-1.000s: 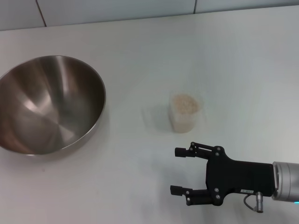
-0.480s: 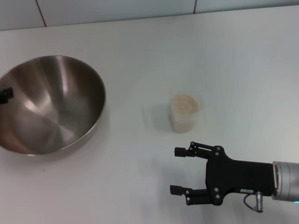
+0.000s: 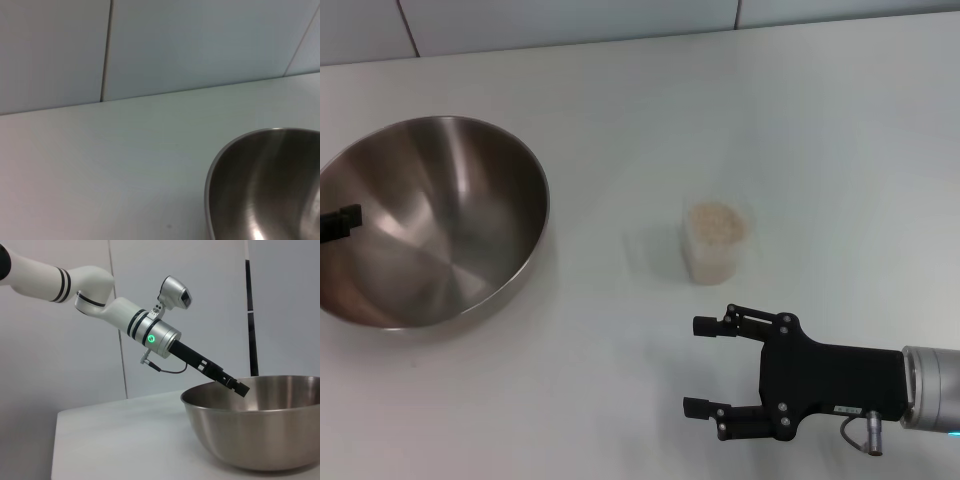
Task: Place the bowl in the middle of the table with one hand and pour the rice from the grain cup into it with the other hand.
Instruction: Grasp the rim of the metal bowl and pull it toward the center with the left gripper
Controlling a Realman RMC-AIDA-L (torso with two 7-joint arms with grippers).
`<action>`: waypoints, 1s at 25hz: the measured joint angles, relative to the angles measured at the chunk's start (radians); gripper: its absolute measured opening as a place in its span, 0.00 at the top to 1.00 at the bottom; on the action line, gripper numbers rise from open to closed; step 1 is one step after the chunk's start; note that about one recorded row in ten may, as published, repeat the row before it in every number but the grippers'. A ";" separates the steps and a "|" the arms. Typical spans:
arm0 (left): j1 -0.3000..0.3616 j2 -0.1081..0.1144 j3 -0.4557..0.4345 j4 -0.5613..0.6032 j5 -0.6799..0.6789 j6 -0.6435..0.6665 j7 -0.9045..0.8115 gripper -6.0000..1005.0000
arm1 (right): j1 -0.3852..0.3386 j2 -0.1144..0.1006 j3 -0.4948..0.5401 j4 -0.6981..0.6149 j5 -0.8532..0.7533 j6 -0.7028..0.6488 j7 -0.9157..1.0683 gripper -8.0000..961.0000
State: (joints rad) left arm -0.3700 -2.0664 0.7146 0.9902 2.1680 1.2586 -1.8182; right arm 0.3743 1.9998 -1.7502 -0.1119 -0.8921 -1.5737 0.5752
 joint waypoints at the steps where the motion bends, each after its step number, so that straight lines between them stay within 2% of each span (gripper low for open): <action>1: 0.000 0.000 0.000 0.000 0.000 0.000 0.000 0.31 | 0.000 0.000 0.000 0.000 0.000 0.000 0.000 0.18; 10: -0.015 0.004 0.003 0.008 0.009 0.013 -0.036 0.34 | 0.000 0.000 -0.002 0.000 -0.001 0.000 0.000 0.18; 13: -0.023 0.003 0.004 0.005 0.015 0.013 -0.038 0.56 | 0.000 0.000 -0.002 0.001 -0.001 0.000 0.000 0.19; 19: -0.045 0.006 0.016 -0.007 0.017 0.014 -0.079 0.79 | 0.000 0.001 -0.002 0.005 -0.004 0.000 0.000 0.19; 25: -0.088 0.031 0.020 -0.057 0.046 0.016 -0.147 0.90 | 0.001 0.000 -0.002 0.006 -0.004 0.000 0.000 0.19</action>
State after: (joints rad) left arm -0.4580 -2.0356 0.7348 0.9329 2.2143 1.2750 -1.9651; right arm 0.3748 1.9997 -1.7518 -0.1063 -0.8959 -1.5736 0.5752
